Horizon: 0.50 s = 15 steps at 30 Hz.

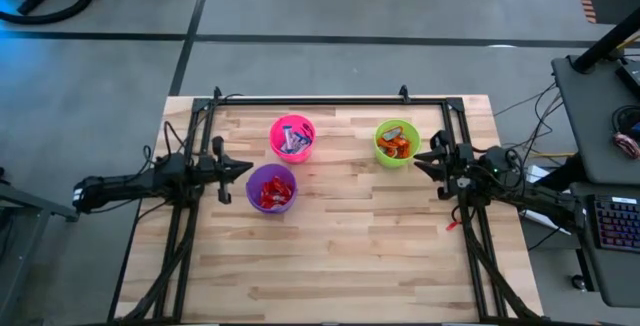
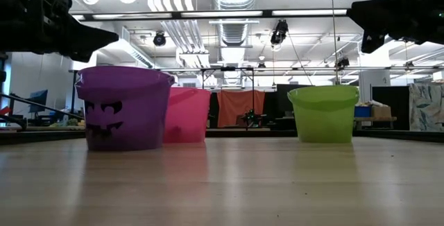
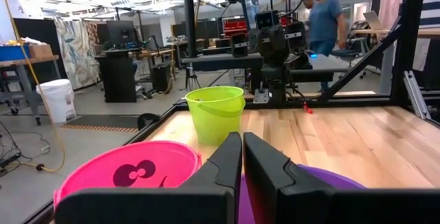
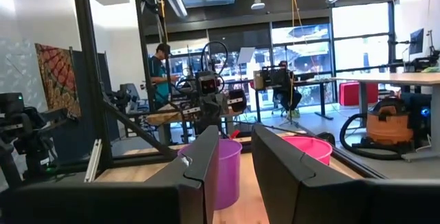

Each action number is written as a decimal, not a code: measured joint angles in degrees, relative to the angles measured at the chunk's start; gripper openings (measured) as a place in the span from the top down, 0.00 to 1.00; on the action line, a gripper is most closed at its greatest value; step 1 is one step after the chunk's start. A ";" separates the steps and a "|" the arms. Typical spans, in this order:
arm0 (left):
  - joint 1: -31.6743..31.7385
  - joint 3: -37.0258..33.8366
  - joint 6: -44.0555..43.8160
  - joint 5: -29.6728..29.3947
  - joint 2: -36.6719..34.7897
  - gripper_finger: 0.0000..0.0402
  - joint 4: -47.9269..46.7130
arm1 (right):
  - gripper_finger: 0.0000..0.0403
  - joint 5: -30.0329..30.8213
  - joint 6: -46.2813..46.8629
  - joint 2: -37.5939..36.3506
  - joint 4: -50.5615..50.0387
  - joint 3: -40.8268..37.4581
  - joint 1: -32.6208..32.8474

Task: Sort candy
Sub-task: Return to Home Position

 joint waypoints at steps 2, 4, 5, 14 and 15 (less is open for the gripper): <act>0.00 0.00 0.00 0.00 0.16 1.00 0.06 | 0.79 0.00 0.00 0.00 0.00 0.00 -0.01; 0.00 0.00 -0.02 0.02 0.32 1.00 0.04 | 0.79 0.00 -0.02 0.00 0.00 0.00 -0.01; 0.00 0.00 -0.02 0.02 0.38 1.00 0.04 | 0.78 0.00 -0.04 -0.07 -0.02 0.00 0.10; 0.00 0.02 -0.02 0.06 1.09 1.00 0.02 | 0.80 1.97 -4.54 -0.80 -3.57 -0.04 11.35; 0.00 0.02 -0.02 0.06 1.21 1.00 0.05 | 0.81 1.98 -7.73 -0.56 -3.39 -0.04 12.07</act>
